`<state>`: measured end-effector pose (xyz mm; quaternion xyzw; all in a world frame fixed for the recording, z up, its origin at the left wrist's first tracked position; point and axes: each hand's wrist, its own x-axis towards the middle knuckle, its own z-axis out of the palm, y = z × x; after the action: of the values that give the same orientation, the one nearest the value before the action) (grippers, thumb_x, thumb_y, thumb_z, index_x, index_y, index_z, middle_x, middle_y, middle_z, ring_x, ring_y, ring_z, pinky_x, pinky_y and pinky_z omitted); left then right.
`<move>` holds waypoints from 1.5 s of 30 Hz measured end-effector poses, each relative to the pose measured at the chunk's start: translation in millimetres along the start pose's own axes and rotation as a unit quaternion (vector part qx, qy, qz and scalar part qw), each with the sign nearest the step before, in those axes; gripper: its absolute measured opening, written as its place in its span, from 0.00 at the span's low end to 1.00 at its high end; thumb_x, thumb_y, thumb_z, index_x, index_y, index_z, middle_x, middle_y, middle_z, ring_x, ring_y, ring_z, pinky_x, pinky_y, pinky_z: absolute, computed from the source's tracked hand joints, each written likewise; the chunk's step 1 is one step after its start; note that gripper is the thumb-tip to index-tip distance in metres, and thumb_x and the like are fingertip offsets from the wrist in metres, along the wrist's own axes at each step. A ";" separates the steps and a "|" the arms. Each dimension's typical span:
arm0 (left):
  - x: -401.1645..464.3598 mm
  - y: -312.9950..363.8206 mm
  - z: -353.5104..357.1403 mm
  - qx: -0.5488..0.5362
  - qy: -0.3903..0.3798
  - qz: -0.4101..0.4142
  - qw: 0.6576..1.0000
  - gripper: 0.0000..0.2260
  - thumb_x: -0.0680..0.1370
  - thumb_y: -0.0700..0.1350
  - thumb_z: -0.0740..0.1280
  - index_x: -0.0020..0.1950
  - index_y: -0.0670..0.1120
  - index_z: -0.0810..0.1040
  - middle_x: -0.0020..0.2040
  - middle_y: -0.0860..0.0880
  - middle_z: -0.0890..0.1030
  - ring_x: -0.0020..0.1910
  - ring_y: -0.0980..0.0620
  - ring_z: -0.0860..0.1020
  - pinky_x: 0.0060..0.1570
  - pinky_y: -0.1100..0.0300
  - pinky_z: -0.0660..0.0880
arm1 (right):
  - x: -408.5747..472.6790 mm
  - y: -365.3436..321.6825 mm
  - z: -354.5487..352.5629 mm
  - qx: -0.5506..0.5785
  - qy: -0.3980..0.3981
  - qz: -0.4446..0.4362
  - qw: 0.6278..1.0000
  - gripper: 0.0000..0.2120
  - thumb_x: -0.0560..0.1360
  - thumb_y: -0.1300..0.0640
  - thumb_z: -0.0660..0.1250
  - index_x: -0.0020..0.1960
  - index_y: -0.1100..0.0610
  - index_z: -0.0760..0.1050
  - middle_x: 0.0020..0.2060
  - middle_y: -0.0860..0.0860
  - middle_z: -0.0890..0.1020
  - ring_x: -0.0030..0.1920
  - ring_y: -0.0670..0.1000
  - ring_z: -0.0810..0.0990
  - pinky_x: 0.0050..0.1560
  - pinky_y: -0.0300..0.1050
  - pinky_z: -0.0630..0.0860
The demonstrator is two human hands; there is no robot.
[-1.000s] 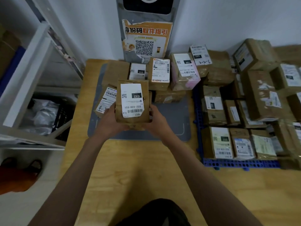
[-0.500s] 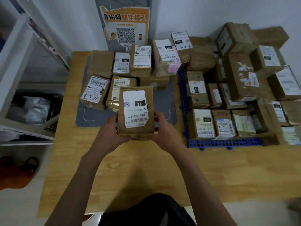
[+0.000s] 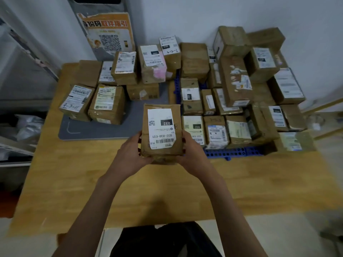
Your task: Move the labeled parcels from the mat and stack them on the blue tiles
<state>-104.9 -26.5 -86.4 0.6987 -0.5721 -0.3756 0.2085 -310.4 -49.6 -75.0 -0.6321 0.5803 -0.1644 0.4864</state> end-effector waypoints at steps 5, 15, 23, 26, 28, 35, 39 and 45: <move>-14.4 29.8 33.7 0.005 0.001 0.012 1.000 0.37 0.66 0.48 0.78 0.72 0.53 0.67 0.59 0.55 0.76 0.46 0.59 0.79 0.47 0.57 0.78 | -22.9 21.1 -36.1 0.013 0.005 -0.004 1.000 0.37 0.72 0.67 0.71 0.76 0.53 0.59 0.65 0.51 0.75 0.62 0.52 0.76 0.55 0.42 0.76; -10.7 58.1 41.4 0.012 -0.017 0.043 0.999 0.35 0.66 0.50 0.78 0.71 0.55 0.67 0.62 0.54 0.77 0.51 0.54 0.79 0.54 0.49 0.78 | -33.7 23.4 -64.7 0.019 0.030 -0.009 0.999 0.36 0.70 0.65 0.73 0.74 0.53 0.62 0.57 0.44 0.75 0.53 0.44 0.74 0.44 0.29 0.72; 9.5 63.4 39.1 0.000 -0.030 0.074 0.997 0.36 0.67 0.49 0.77 0.72 0.57 0.66 0.62 0.54 0.76 0.55 0.53 0.77 0.54 0.52 0.78 | -20.1 26.0 -71.4 -0.008 0.059 -0.004 0.998 0.33 0.71 0.68 0.70 0.71 0.50 0.64 0.46 0.31 0.71 0.52 0.44 0.75 0.37 0.27 0.72; 20.8 67.8 41.1 0.001 -0.035 0.081 0.996 0.37 0.66 0.50 0.77 0.72 0.57 0.65 0.62 0.55 0.77 0.55 0.55 0.76 0.52 0.55 0.77 | -11.2 29.8 -77.5 -0.010 0.064 0.004 0.998 0.35 0.71 0.68 0.70 0.73 0.50 0.62 0.49 0.34 0.71 0.53 0.47 0.77 0.36 0.28 0.73; 31.2 71.5 43.8 0.005 -0.037 0.084 0.996 0.37 0.66 0.50 0.77 0.72 0.57 0.65 0.62 0.55 0.76 0.53 0.58 0.75 0.48 0.62 0.75 | -3.2 33.1 -83.5 -0.008 0.069 0.007 0.998 0.34 0.71 0.68 0.70 0.71 0.48 0.63 0.48 0.32 0.72 0.52 0.45 0.77 0.38 0.29 0.73; 86.4 90.6 53.7 0.009 -0.055 0.078 0.995 0.38 0.67 0.48 0.78 0.73 0.55 0.63 0.62 0.54 0.75 0.58 0.53 0.75 0.56 0.54 0.75 | 38.5 40.2 -115.8 -0.016 0.070 0.012 0.997 0.34 0.71 0.66 0.70 0.72 0.48 0.63 0.47 0.30 0.71 0.51 0.43 0.77 0.38 0.26 0.71; 131.8 102.5 54.8 -0.003 -0.055 0.071 0.996 0.35 0.67 0.48 0.78 0.70 0.56 0.67 0.55 0.60 0.75 0.52 0.58 0.76 0.47 0.63 0.74 | 85.0 30.9 -143.0 -0.038 0.051 0.003 0.998 0.34 0.71 0.66 0.70 0.74 0.52 0.62 0.54 0.42 0.76 0.57 0.48 0.77 0.44 0.30 0.71; 205.8 118.3 50.7 0.018 -0.045 0.080 0.996 0.29 0.67 0.48 0.78 0.65 0.53 0.71 0.45 0.66 0.74 0.39 0.74 0.72 0.35 0.79 0.69 | 158.9 18.0 -178.0 -0.080 0.025 -0.006 0.996 0.37 0.71 0.62 0.72 0.76 0.55 0.60 0.64 0.53 0.77 0.61 0.56 0.77 0.55 0.48 0.76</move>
<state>-206.7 -246.8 -92.1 0.6368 -0.6417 -0.3781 0.1996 -414.9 -264.4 -62.0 -0.6681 0.5997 -0.1366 0.4187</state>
